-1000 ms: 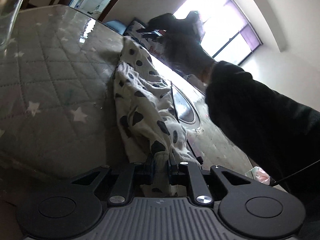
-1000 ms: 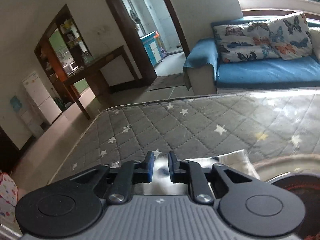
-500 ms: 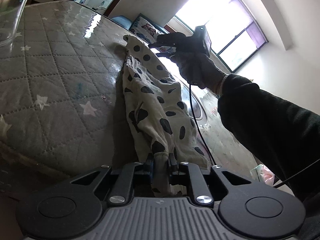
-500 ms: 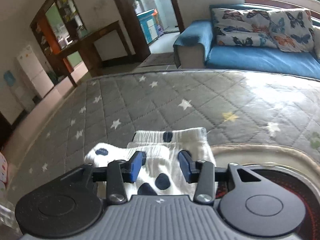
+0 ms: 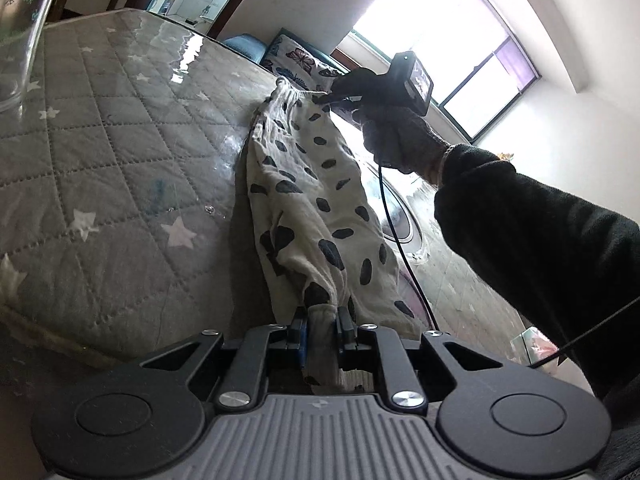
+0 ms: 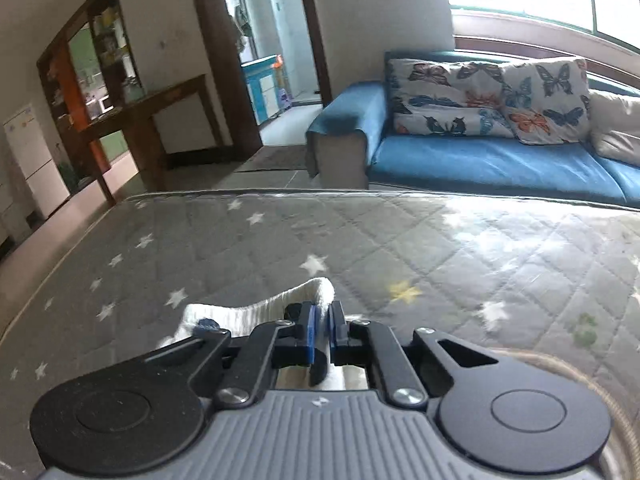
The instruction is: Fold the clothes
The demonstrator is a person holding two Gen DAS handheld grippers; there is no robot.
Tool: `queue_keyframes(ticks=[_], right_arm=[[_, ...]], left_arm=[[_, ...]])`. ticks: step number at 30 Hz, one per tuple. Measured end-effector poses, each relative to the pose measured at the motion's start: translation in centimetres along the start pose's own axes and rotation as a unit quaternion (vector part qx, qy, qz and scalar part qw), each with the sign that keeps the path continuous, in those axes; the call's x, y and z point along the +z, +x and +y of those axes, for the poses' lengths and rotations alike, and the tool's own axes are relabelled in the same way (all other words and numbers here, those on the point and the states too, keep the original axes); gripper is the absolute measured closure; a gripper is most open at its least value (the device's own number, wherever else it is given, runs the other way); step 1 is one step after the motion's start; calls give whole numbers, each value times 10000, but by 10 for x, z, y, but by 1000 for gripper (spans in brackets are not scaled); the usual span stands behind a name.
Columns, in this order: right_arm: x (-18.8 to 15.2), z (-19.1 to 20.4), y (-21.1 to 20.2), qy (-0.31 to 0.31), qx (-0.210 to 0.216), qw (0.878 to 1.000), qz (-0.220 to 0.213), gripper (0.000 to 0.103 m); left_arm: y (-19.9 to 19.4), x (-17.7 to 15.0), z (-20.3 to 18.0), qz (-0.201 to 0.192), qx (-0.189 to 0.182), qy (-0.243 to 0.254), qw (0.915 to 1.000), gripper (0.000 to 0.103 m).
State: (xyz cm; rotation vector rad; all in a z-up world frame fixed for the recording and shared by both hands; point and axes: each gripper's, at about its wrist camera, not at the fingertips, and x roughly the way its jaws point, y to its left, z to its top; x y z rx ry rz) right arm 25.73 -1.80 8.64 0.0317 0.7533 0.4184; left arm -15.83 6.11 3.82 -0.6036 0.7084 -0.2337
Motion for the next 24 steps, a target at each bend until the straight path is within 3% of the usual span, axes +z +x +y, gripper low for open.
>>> queue_keyframes(ticks=[3,6,9,15,22,24], right_arm=[[-6,-8,5,-33,-264,9995,170,90],[-10,-8,-5,-94,-265,9995,-126,81],[-7,4,-11,-361,-157,9988,-302,80],[-19,47,-6,-886,642,9939,125,81],[-38,81,21,-1191,329,9914,422,81],[-35,81,15,-1162,381,9916,424,81]], left_arm=[[3,-1,2,44,27,-30,10000,88],[4,-1,4,54,38,-52,10000,86],[4,0,2,61,68,-29,10000,85],[4,-1,-2,52,120,-3,9999,84],[3,-1,-2,94,177,-66,9998,84],[0,1,-3,69,218,-20,9997,77]])
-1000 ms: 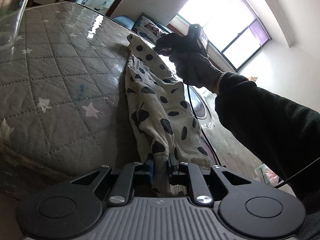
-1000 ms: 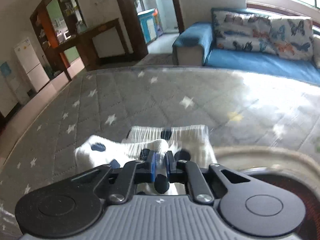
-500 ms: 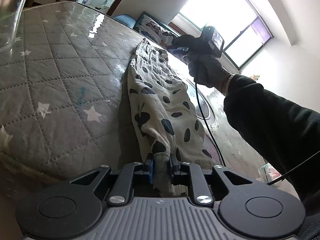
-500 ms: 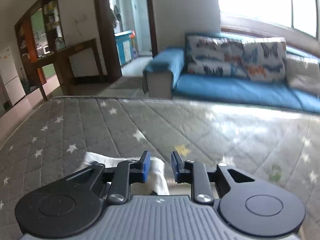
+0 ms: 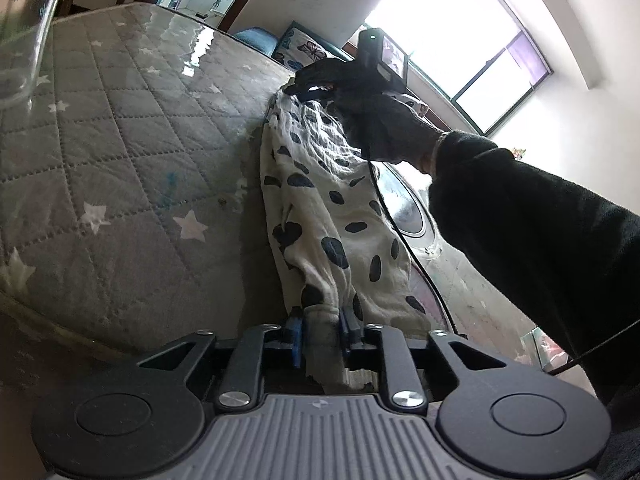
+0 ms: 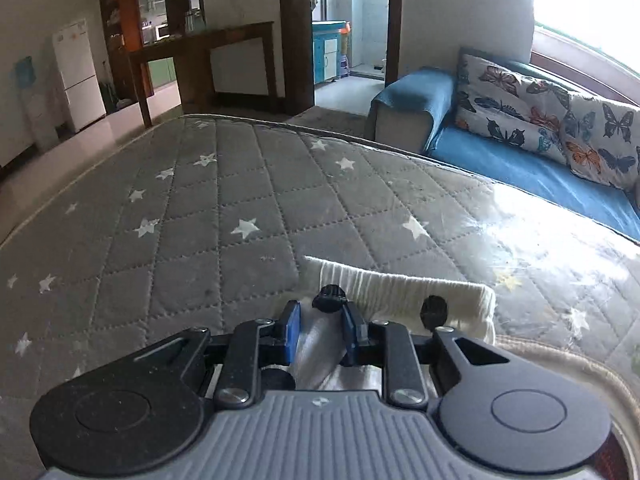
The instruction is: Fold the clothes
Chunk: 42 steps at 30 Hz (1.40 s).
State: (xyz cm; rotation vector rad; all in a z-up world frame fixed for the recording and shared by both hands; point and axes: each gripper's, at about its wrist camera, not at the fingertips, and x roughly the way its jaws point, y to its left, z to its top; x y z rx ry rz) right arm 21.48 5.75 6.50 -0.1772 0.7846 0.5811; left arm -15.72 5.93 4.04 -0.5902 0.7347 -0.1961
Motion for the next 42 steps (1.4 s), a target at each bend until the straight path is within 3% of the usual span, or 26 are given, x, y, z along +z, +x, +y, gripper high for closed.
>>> queue_keyframes(ticks=[7,13,20,26,32,33,36,42], right_arm=[[-9,-47,-69,108,345,9993,-108,80],[-71,-105,-125,-20,514,9985,202,80],[-138,-116,-165,-13,1175,9923,403,80],[-163,-108,-159,30,1420,9896,242,80],[-168,-103,-158,-49,1567,9876,35,81],[-169,-101,-157,-93,1545,9879,43,82],[-172,-102,-155,-83,1574,9875,72,99],[-176,-117,-185,-253,1252,9916,-205,101]], left_arm=[[-6,5,-3,-75,-115,185,9997,77],[-17,13,-1,-104,-244,302,9992,70],[-23,33,-11,-294,39,763,9966,69],[14,76,-27,-597,173,1167,9912,69],[75,105,-31,-213,207,1280,9913,69],[83,106,-28,-129,243,1275,9915,69],[102,108,-21,106,350,1251,9915,69],[119,104,-9,313,499,1295,9898,69]])
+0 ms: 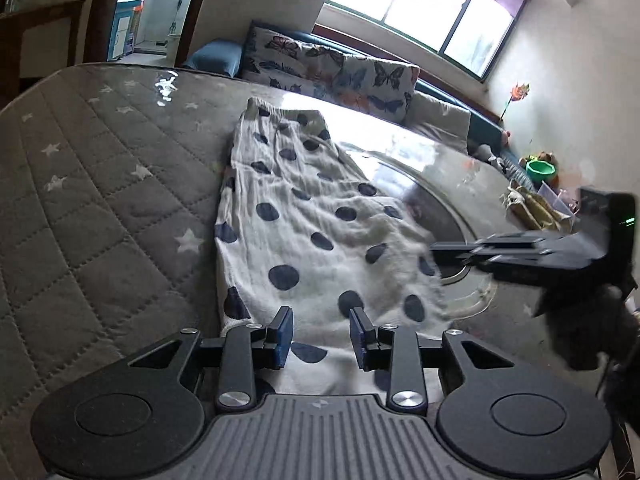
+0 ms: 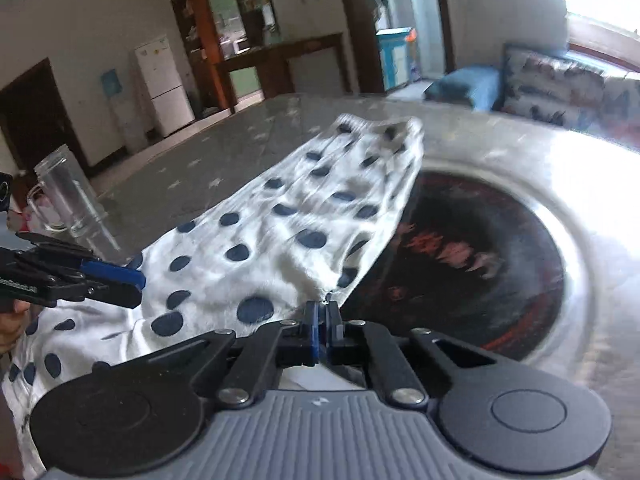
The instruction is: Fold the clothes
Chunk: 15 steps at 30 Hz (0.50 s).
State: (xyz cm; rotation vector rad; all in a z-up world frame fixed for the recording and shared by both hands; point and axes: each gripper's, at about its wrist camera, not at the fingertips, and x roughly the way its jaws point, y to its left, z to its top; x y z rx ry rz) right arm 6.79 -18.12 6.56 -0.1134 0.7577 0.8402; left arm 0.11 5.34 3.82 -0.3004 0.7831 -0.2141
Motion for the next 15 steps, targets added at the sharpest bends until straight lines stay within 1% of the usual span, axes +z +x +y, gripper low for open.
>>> queue_keyframes(ticks=[3,6,7,9,12,15], right_arm=[[-1,-6,-14,-188,-247,9995,111,101],[2,-4,-16,-410,-429,9978,297,100],[3,-1,-17,-493,-494,9972,277,97],[11,4,-20,-566,-561,9968,36,96],[23,11,-11,-455,-294,9984,-143,95],[29,14,12,-351,-61,9993,-93,95]], left_arm=[[3,-2,5,53,-17,20,10000,69],[3,-3,5,52,-30,91,9999,69],[2,-2,5,60,-23,111,9999,69],[1,-1,5,62,17,133,9999,66],[-8,0,3,-32,65,203,9998,64],[-9,0,0,-84,15,240,9997,64]])
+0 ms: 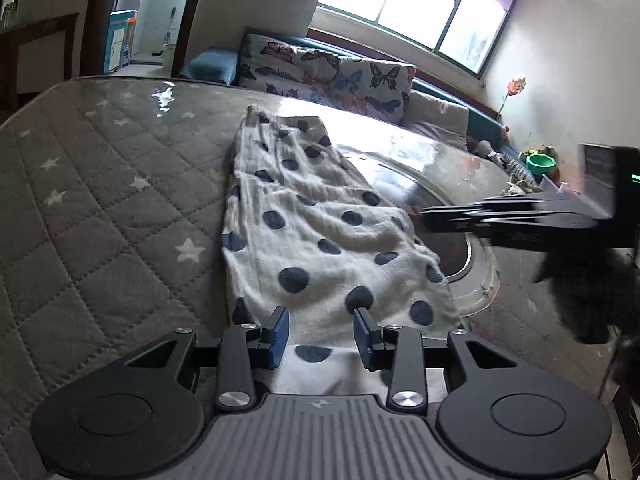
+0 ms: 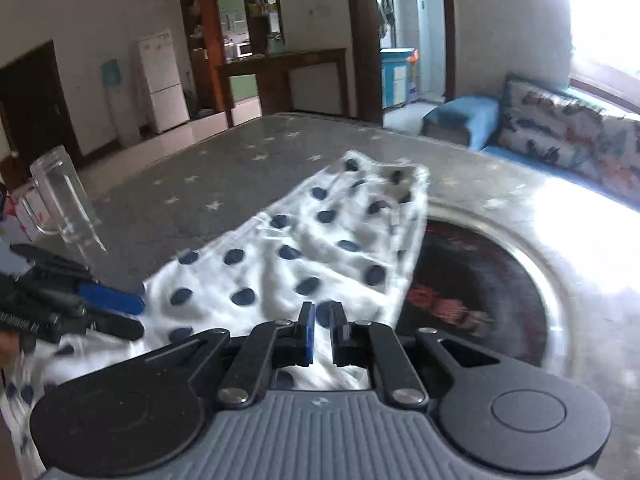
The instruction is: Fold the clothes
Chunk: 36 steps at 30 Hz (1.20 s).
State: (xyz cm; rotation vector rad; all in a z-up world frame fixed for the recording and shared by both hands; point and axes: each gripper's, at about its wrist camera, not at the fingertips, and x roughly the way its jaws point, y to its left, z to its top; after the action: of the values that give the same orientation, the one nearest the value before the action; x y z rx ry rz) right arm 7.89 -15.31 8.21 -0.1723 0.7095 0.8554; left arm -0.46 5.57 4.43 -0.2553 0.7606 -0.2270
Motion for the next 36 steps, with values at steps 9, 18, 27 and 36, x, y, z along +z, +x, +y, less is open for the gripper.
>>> queue_keyframes(ticks=[9,18,27,36], right_arm=[[-8,-9,30,-13,-565,9982,219,94],[-18,42,-5,-349,385,9985,190,85],[-44,64,-34,-610,153,9977,239,85],[-62,117,-80,-1114,860,9893,390,85]], left_arm=[[-4,-8,1,145,0,150,9998,64],[8,4,-2,53,-100,173,9998,64],[4,-1,1,-57,-213,210,9995,63],[-10,-12,-12,-190,-486,545,9972,65]])
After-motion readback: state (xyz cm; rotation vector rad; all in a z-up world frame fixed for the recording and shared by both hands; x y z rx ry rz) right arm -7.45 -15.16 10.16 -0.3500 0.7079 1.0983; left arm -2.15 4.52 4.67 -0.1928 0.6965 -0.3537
